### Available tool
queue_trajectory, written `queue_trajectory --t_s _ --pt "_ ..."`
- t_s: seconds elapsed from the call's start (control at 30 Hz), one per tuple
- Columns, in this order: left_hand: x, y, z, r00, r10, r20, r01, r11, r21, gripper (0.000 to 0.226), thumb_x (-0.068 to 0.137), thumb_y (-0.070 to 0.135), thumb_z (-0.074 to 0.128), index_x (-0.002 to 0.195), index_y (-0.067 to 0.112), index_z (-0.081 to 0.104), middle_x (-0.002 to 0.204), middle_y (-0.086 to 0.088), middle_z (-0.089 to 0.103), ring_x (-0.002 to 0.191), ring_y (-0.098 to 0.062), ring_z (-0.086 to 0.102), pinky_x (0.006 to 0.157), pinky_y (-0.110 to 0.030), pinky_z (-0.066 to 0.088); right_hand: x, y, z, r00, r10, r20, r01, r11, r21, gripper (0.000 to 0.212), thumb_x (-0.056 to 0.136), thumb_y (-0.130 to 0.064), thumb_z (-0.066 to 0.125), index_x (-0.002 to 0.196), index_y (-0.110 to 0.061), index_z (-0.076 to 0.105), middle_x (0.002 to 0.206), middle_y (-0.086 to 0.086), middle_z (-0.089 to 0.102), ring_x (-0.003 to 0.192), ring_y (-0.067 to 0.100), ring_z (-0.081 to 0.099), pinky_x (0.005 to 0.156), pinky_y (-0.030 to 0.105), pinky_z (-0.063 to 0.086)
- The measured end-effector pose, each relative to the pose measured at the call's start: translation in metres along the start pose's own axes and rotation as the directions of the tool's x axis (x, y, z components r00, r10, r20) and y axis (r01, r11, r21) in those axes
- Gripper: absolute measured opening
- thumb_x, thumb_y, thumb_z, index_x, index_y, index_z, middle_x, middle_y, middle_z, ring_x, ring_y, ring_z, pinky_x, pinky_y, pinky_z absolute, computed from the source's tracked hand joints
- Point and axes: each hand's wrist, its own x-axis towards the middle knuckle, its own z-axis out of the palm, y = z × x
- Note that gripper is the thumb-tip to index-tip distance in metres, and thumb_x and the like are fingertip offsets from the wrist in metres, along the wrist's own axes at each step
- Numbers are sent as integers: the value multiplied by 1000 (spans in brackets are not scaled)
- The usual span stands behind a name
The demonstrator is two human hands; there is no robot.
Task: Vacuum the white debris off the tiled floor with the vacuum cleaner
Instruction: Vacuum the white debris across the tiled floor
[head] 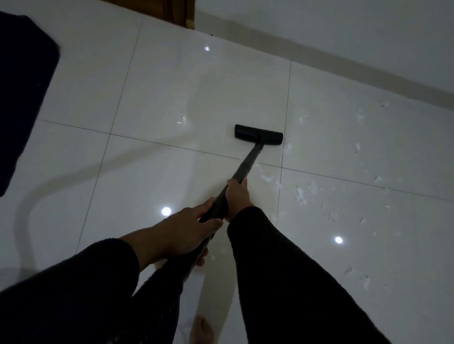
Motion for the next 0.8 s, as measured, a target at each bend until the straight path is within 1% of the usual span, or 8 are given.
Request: queue_trajectory --t_s 0.1,0.2,0.3,0.37,0.43,0.57,0.67,0.8 --pt "-16 -14 28 1000 -1 -31 2 1000 10 54 98 27 44 146 35 22 70 -4 57 38 -3 56 42 -13 46 -12 22 -19 999 -11 34 10 1000 30 61 99 -17 38 156 -30 18 131 11 49 109 32 54 102 52 47" --pt "-28 -29 61 999 -21 -49 20 1000 -10 51 97 29 45 144 38 26 67 -2 59 40 -7 58 45 -18 50 -23 46 -41 998 4 60 -5 1000 25 63 99 -18 37 156 -33 16 124 8 48 108 31 53 101 52 47" --pt "-36 -43 92 998 -17 -61 15 1000 -25 49 97 29 46 142 37 30 68 0 59 48 -14 60 52 -23 54 -30 70 -63 997 8 79 -8 1000 -4 64 99 -19 37 157 -32 12 133 10 47 107 30 53 100 50 48" --pt "-38 -52 109 998 -8 -58 6 999 -34 50 97 29 46 143 36 29 74 -2 58 53 -17 61 56 -26 56 -32 83 -77 997 -1 83 1 1000 -8 63 100 -19 37 157 -31 12 127 10 47 101 28 51 97 47 49" --pt "-37 -59 123 999 1 -52 -2 1000 -23 50 97 27 45 144 33 28 75 -2 57 49 -13 60 52 -23 55 -31 93 -90 997 -6 78 6 1000 -3 63 101 -19 36 158 -30 10 120 9 47 98 27 51 97 47 49" --pt "-38 -68 146 999 -8 -51 6 999 -34 51 97 26 46 144 32 29 76 -2 55 45 -11 59 50 -23 55 -38 107 -110 998 13 56 -14 1000 15 65 102 -20 36 157 -33 5 147 10 39 101 27 47 96 45 47" --pt "-48 -73 160 999 -21 -35 20 999 -47 50 97 25 46 144 31 30 75 -3 53 41 -7 57 46 -20 52 -50 120 -121 999 25 42 -26 999 27 66 101 -19 37 157 -35 7 149 9 38 104 27 47 100 47 46" --pt "-65 -76 168 998 -50 -26 49 998 -39 49 97 25 46 143 31 30 68 -3 52 36 -6 55 41 -18 48 -61 135 -125 998 52 44 -54 998 42 65 100 -20 38 157 -36 9 144 9 42 109 29 51 101 49 47"
